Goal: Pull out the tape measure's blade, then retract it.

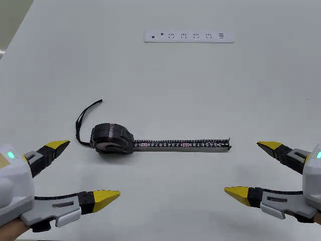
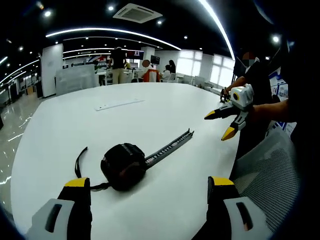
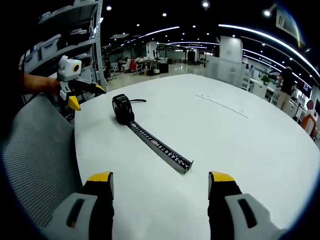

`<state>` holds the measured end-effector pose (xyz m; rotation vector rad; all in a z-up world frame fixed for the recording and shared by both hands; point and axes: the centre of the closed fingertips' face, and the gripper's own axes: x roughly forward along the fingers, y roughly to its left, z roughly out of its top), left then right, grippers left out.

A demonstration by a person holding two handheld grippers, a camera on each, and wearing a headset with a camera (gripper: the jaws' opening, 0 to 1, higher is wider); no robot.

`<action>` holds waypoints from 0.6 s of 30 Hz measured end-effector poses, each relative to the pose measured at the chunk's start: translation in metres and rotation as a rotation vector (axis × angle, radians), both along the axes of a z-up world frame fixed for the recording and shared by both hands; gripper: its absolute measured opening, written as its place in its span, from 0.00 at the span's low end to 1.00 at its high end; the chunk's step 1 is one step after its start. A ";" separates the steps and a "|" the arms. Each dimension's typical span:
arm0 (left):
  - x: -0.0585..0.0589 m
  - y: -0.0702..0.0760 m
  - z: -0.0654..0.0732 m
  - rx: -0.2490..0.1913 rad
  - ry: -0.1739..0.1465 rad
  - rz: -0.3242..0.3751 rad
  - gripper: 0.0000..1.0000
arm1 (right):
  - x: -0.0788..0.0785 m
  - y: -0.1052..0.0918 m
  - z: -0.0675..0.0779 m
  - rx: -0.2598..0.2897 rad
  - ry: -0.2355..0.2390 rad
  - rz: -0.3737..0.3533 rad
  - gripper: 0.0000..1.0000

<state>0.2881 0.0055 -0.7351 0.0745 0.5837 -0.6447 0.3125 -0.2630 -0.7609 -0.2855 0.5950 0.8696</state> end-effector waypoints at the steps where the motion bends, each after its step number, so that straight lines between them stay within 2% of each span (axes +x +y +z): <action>1: 0.001 0.000 0.001 -0.005 0.000 0.007 0.95 | 0.000 0.001 0.002 0.009 0.001 -0.006 0.80; 7: 0.002 -0.003 0.005 -0.027 -0.019 0.018 1.00 | -0.001 0.007 0.007 0.031 0.007 -0.006 0.86; 16: 0.007 -0.007 0.006 -0.045 -0.003 0.037 1.00 | -0.004 0.009 0.008 0.046 0.023 -0.028 0.91; 18: 0.008 -0.007 0.007 -0.045 -0.011 0.034 1.00 | -0.005 0.009 0.009 0.046 0.026 -0.029 0.92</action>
